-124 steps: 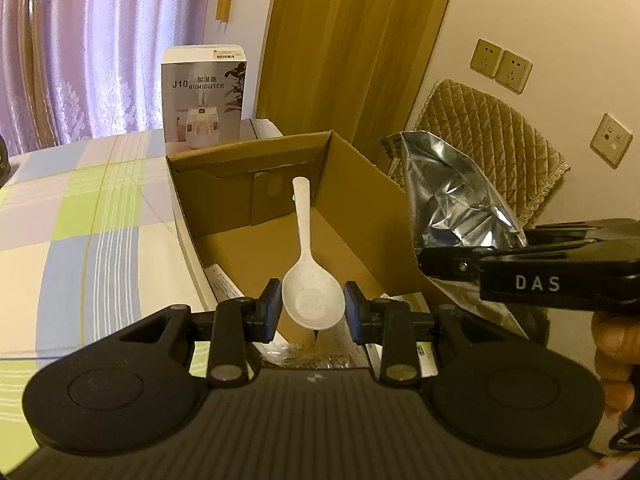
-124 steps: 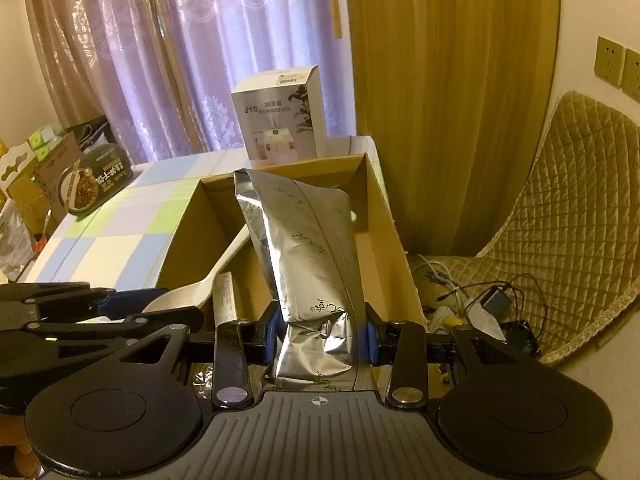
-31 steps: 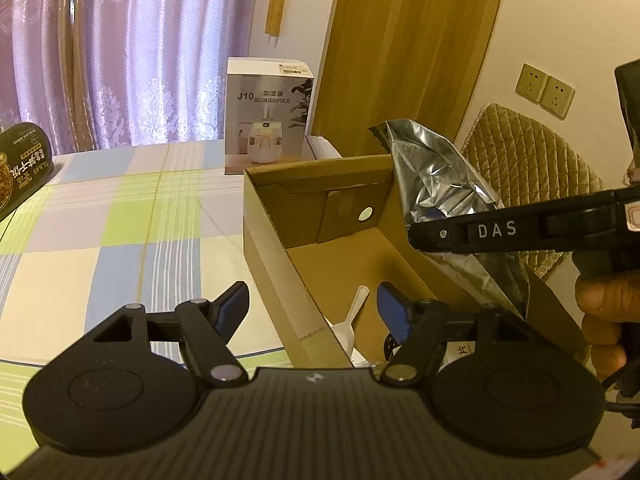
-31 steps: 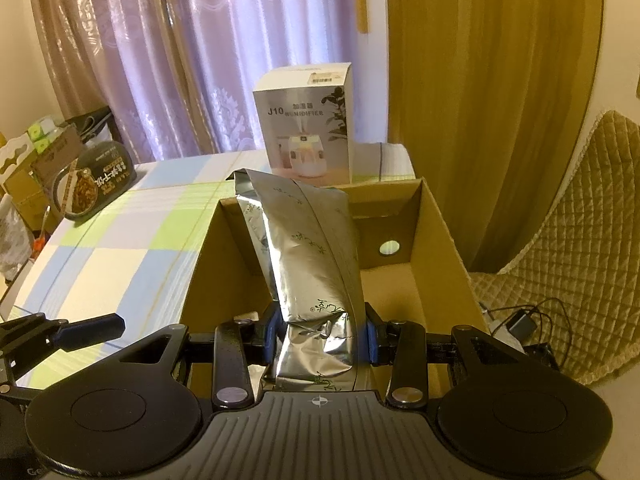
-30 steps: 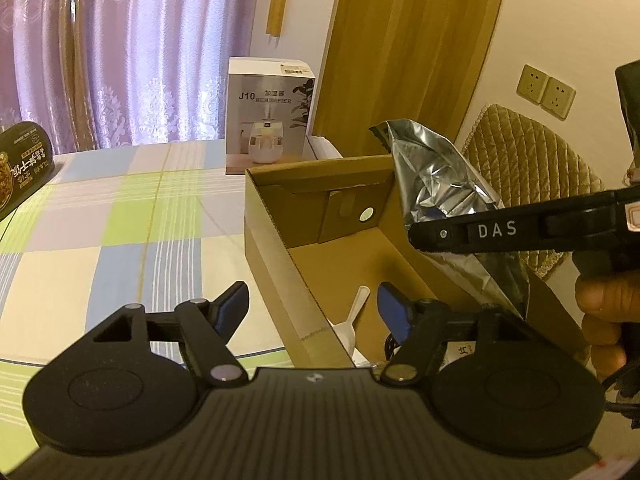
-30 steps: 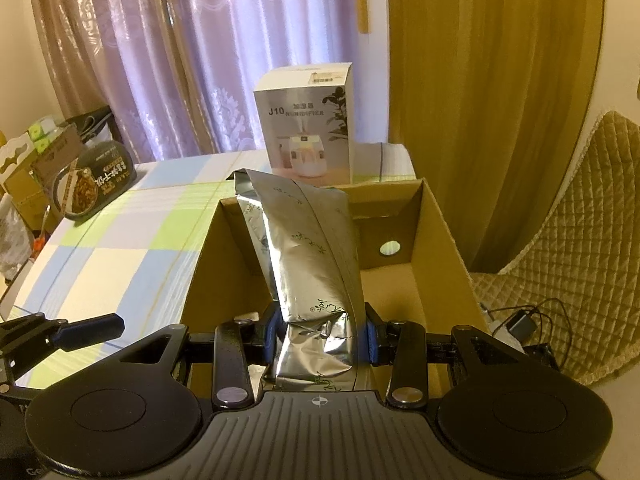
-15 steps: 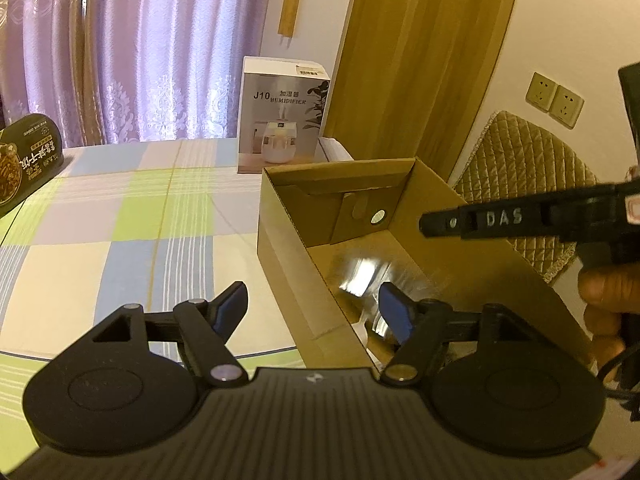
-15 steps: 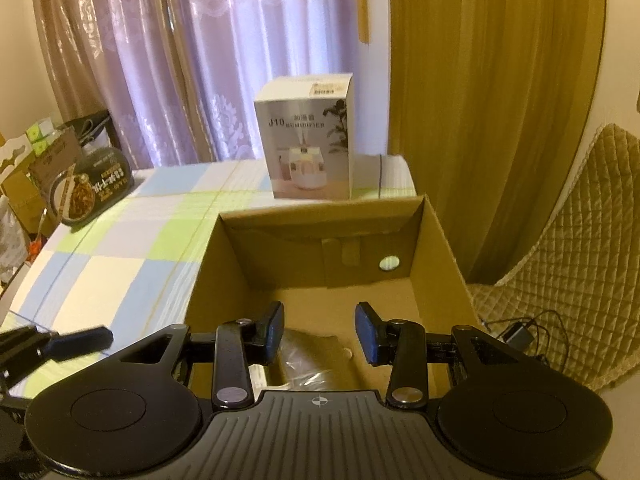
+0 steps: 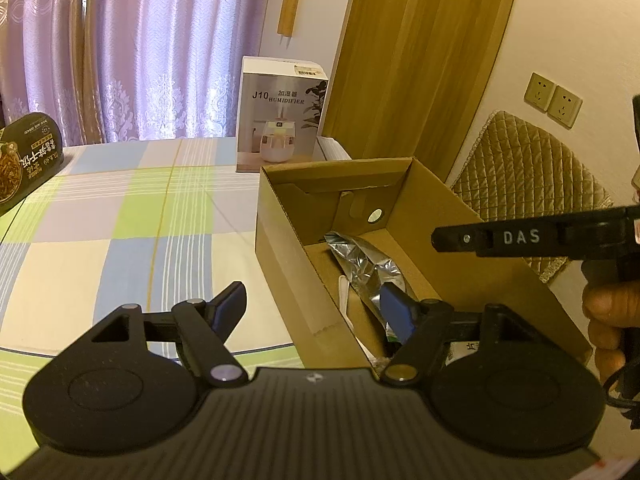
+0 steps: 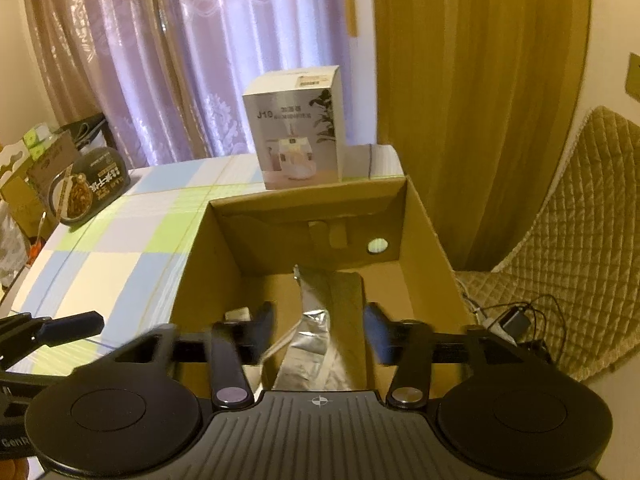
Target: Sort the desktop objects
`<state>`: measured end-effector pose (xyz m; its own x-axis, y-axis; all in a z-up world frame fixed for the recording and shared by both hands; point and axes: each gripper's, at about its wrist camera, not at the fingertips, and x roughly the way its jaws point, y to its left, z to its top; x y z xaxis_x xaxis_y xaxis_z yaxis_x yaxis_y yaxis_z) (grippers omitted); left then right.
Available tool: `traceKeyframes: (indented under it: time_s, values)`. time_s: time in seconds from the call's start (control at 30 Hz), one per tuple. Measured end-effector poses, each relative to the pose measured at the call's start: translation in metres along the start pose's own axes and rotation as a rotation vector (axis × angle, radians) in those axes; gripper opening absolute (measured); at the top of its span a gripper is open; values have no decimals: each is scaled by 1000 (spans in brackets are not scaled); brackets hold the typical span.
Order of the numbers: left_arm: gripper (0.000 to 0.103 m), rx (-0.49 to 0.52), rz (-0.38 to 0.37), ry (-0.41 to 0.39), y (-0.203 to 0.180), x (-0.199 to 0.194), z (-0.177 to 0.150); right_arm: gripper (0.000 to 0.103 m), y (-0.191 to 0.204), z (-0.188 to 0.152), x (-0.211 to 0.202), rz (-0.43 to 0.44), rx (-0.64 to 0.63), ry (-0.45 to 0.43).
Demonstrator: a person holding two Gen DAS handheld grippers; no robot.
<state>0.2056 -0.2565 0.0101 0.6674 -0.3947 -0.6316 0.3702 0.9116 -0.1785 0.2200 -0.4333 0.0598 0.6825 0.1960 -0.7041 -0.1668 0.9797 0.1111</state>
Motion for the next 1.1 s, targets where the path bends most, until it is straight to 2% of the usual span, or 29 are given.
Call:
traceKeyframes:
  time_s: [0.1, 0.27, 0.33, 0.53, 0.83, 1.1]
  values:
    - [73, 0, 3, -1, -2, -2, 0, 69, -5, -1, -7, -2, 6, -8]
    - [85, 3, 10, -7, -7, -9, 1, 97, -9, -4, -21, 1, 25, -25]
    - [88, 6, 14, -14, -9, -14, 1, 101, -10, -6, -27, -5, 36, -35]
    - [101, 14, 35, -36, -14, -30, 1, 101, -9, -12, -42, 8, 49, -37]
    - [102, 27, 87, -68, -17, -63, -14, 101, -9, -27, -76, 7, 72, -55]
    - [102, -2, 106, -42, -19, -97, -24, 101, 1, -48, -107, -4, 62, -71]
